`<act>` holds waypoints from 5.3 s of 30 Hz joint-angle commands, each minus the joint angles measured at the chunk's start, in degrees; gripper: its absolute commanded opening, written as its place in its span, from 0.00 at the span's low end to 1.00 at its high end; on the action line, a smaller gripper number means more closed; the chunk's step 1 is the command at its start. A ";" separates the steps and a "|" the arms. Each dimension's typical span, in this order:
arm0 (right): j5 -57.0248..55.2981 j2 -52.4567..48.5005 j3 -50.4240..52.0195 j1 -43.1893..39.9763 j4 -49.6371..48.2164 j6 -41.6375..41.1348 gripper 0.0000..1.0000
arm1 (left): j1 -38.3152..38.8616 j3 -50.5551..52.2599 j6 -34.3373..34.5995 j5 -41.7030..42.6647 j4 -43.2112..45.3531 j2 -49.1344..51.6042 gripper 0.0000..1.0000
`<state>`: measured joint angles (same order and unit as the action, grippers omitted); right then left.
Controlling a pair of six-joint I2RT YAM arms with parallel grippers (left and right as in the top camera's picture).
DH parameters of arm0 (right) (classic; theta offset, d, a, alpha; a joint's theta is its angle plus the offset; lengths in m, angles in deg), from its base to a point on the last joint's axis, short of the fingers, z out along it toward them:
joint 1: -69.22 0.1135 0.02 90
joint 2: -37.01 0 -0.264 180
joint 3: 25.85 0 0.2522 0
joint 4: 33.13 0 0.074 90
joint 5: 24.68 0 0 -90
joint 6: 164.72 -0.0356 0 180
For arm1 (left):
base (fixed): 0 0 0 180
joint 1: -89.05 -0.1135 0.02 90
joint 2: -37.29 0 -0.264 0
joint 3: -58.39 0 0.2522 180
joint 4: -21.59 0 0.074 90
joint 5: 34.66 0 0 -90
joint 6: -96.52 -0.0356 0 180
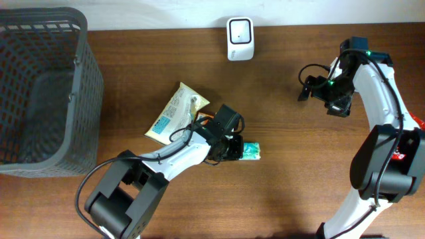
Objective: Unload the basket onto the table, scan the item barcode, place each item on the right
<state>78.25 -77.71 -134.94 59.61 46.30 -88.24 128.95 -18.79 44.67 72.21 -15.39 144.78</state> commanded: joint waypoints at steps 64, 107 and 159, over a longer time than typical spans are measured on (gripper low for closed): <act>0.31 -0.04 -0.09 0.22 -0.17 -0.48 0.99 | 19.37 -16.26 -55.39 -39.19 -14.53 10.60 0.50; 0.31 -0.04 -0.09 0.22 -0.17 -0.48 0.98 | -8.31 -24.90 -34.25 17.75 -21.09 5.44 0.02; 0.31 -0.04 -0.09 0.22 -0.17 -0.48 0.98 | -9.03 -38.05 -39.74 14.05 -46.18 18.03 0.48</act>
<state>78.27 -77.71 -134.94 59.61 46.13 -88.31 118.96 -61.04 7.01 79.84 -63.67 161.21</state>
